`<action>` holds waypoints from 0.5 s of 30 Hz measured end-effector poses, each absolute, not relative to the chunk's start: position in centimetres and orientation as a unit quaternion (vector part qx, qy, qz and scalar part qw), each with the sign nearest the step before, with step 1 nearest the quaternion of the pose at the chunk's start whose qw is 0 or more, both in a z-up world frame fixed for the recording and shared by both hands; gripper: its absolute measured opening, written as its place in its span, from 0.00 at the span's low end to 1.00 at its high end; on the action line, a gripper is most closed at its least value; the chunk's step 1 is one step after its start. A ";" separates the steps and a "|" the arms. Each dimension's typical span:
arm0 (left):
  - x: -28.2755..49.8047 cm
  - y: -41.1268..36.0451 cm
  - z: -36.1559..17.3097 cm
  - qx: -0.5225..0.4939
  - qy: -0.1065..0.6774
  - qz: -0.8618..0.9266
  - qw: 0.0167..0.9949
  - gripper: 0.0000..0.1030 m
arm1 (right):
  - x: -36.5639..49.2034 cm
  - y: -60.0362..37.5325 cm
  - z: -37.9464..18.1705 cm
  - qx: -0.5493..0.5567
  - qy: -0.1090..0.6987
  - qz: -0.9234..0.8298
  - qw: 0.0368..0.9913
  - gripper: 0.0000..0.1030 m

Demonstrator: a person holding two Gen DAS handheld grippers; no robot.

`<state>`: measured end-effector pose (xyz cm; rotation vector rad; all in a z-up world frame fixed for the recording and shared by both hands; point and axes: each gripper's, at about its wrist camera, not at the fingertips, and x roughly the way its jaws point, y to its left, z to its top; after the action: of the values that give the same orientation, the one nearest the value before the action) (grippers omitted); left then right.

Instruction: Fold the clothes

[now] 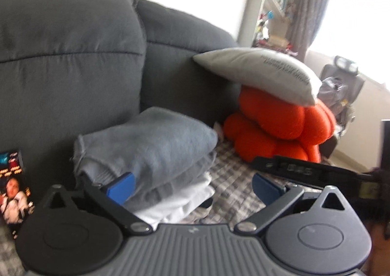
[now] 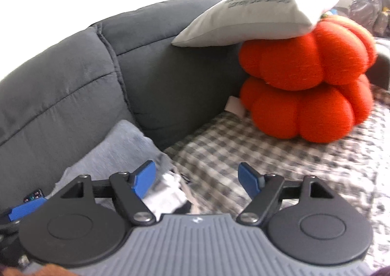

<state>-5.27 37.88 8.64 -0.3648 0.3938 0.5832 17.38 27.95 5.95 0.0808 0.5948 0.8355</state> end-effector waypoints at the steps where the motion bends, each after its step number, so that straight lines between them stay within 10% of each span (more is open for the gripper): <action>1: -5.2 37.4 8.6 -0.176 0.197 0.287 0.921 1.00 | 17.2 27.5 5.9 0.038 0.284 0.396 0.872 0.87; 3: -5.2 36.9 8.7 -0.176 0.213 0.301 0.913 1.00 | 16.8 26.7 5.8 0.034 0.282 0.390 0.876 1.00; 15: -5.6 36.3 8.7 -0.195 0.269 0.360 0.872 1.00 | 14.3 26.1 6.5 -0.018 0.297 0.388 0.872 1.00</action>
<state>-5.59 36.28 8.75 -0.4067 0.5619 0.7514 14.34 26.12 6.49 -0.0376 0.6217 0.8111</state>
